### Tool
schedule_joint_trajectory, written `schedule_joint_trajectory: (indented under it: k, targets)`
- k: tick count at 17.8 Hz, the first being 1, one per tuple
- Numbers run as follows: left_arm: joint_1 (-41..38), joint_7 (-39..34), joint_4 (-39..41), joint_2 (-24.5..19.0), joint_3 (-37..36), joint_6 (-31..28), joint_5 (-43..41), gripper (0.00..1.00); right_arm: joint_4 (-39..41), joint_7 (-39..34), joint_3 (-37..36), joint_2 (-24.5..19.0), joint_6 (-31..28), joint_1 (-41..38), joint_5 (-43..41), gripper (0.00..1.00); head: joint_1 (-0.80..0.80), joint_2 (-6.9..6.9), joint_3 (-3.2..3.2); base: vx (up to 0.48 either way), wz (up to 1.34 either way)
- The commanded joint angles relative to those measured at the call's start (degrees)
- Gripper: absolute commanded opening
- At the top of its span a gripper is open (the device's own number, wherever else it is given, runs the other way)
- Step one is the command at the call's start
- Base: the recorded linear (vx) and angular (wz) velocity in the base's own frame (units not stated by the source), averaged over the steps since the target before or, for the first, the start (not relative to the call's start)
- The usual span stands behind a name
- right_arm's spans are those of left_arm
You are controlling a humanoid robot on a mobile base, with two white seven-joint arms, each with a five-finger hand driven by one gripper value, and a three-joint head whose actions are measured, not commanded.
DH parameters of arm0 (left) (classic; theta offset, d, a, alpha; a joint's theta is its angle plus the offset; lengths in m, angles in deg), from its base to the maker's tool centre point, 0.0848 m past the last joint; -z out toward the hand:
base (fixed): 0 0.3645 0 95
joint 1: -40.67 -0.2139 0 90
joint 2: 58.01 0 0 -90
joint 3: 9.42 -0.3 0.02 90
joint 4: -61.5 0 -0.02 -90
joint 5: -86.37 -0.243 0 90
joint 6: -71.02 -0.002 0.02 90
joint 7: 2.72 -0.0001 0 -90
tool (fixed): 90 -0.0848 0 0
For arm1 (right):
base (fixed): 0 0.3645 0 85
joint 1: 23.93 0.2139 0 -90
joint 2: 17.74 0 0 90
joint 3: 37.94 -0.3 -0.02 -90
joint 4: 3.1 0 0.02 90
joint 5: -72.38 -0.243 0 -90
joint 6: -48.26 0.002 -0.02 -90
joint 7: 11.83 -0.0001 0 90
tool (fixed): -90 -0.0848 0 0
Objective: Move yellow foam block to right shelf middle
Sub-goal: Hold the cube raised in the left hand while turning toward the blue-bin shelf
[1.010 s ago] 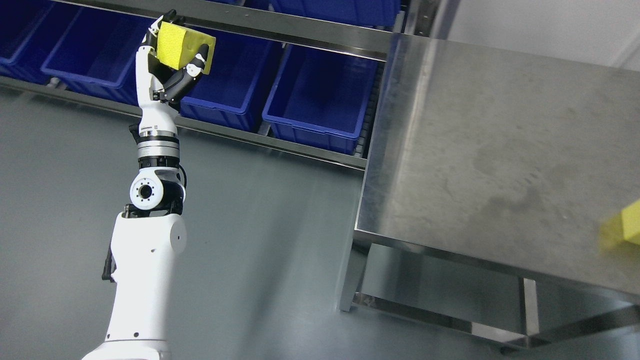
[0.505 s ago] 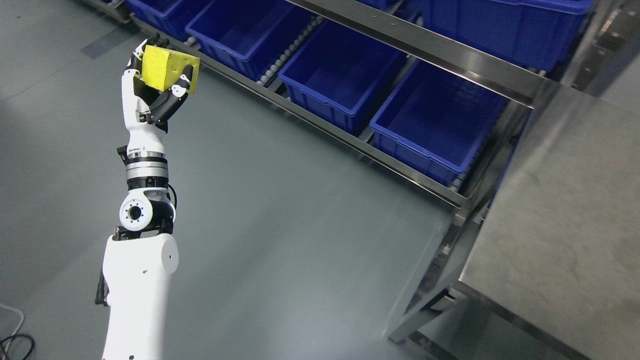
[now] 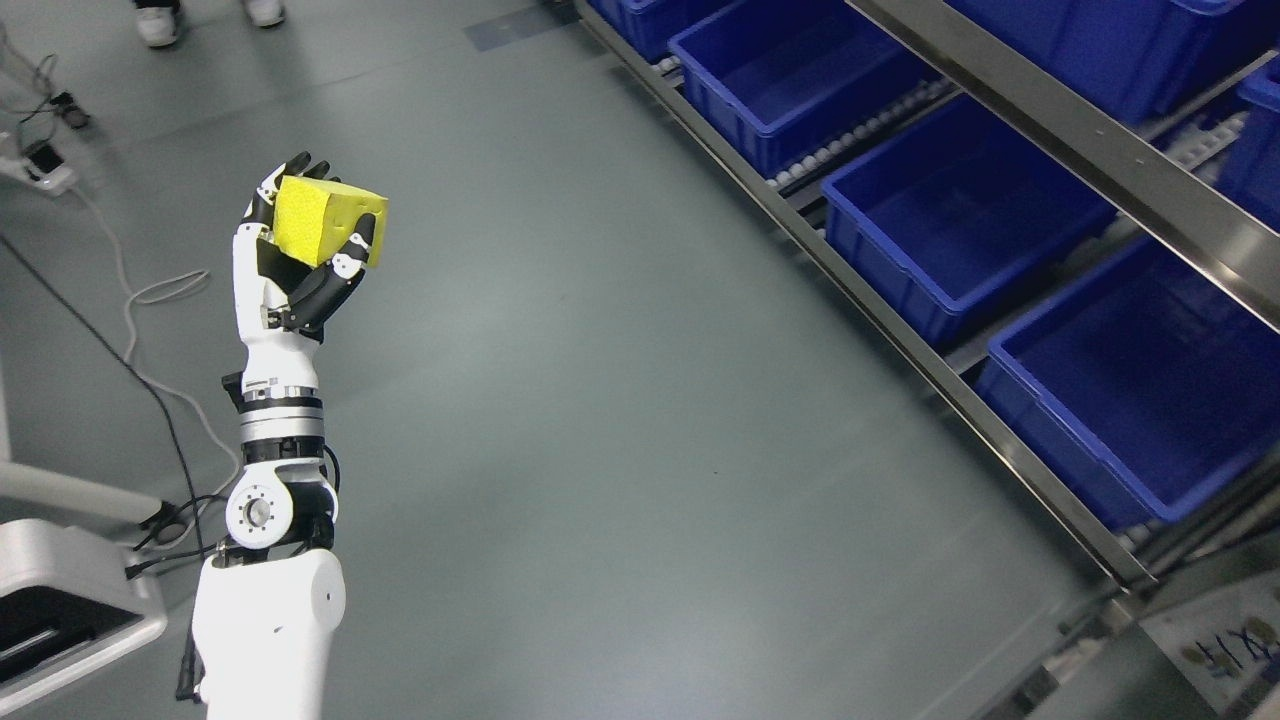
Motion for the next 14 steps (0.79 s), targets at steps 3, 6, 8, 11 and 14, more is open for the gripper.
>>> schedule_joint_trajectory:
  k: [3,6,8,11,14]
  targets:
    - [-3.6,0.1,5.9,-1.0,1.6,0.2,0.0,0.30,1.0,0.0,0.0,1.0,0.0,0.2,0.0,1.00,0.00,0.00,0.00,0.132,0.61]
    - [-2.6,0.2,5.8,-1.0,1.2,0.2,0.0,0.30,1.0,0.0,0.0,1.0,0.0,0.2,0.0,1.00,0.00,0.00,0.00,0.140,0.53]
    - [-2.3,0.2,5.8,-1.0,1.2,0.1,0.0,0.30,1.0,0.0,0.0,1.0,0.0,0.1,0.0,1.00,0.00,0.00,0.00,0.163,0.47]
    - [-2.2,0.2,5.6,-1.0,1.2,0.1,0.0,0.30,1.0,0.0,0.0,1.0,0.0,0.1,0.0,1.00,0.00,0.00,0.00,0.202,0.38]
    - [-1.0,0.2,5.4,-1.0,0.9,-0.1,0.0,0.30,1.0,0.0,0.0,1.0,0.0,0.1,0.0,1.00,0.00,0.00,0.00,0.255,0.22]
